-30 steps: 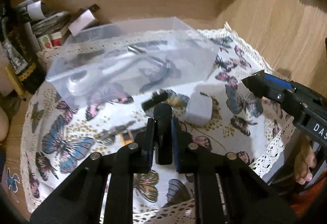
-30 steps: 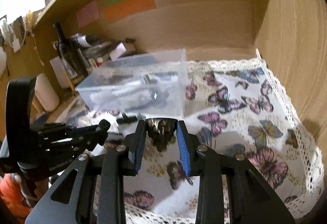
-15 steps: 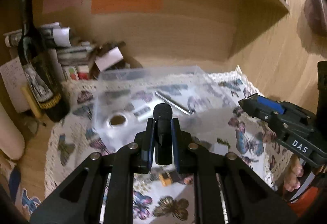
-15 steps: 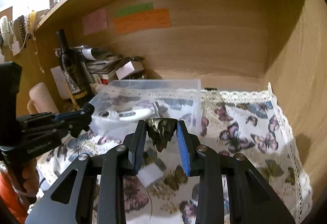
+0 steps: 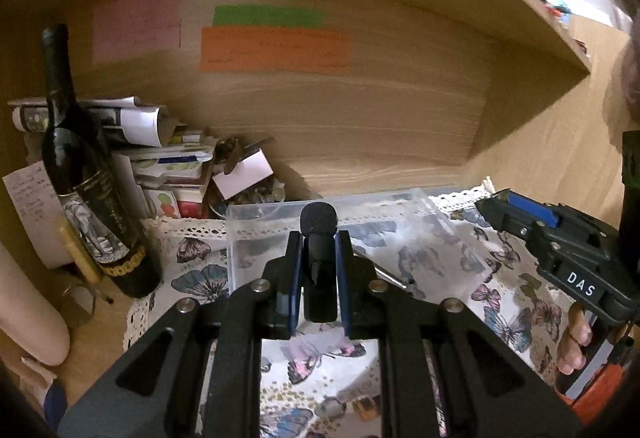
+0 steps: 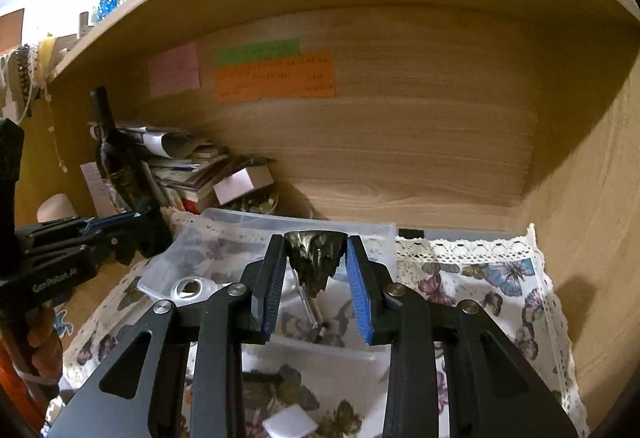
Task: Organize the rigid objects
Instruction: 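Lower the black marker into the box while the right tool releases the clip there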
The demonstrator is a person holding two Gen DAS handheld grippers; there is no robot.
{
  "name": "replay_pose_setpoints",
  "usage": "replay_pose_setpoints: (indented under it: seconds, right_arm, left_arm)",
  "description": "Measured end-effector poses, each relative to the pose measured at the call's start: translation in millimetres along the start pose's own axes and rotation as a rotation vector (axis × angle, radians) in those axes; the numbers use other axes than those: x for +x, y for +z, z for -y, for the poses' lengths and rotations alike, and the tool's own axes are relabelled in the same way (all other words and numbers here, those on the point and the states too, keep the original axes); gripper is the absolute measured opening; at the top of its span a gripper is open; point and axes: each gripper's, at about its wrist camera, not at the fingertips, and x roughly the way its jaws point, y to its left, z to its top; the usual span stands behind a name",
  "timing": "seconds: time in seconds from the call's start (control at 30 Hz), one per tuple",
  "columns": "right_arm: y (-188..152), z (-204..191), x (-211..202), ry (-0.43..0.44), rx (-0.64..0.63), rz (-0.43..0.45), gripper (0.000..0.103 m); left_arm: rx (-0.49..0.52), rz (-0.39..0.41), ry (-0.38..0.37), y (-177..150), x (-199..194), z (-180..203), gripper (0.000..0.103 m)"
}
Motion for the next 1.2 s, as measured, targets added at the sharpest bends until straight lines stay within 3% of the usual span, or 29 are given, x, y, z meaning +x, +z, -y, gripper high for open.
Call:
replay_pose_setpoints:
  seconds: [0.3,0.5,0.73,0.9,1.2]
  right_arm:
    - [-12.1,-6.0,51.6,0.004,-0.030,-0.130,0.028]
    - [-24.6,3.6,75.6,-0.012,-0.003,-0.226,0.028]
    - [-29.2,0.2,86.1,-0.007,-0.012,-0.269,0.028]
    - [-26.0,-3.1,80.1,0.009,-0.014,-0.259,0.028]
    - [-12.9,-9.2,45.2,0.001,-0.035,-0.182,0.032]
  left_arm:
    - [-0.031,-0.118,-0.013,-10.0,50.8,-11.3,0.015]
    - [0.006,-0.185,-0.032,-19.0,78.1,0.9,0.015]
    - [0.025,-0.242,-0.046,-27.4,97.6,8.1,0.015]
    - [0.034,-0.235,-0.053,-26.9,92.7,9.9,0.015]
    - [0.037,-0.158,-0.043,-20.6,54.6,16.0,0.041]
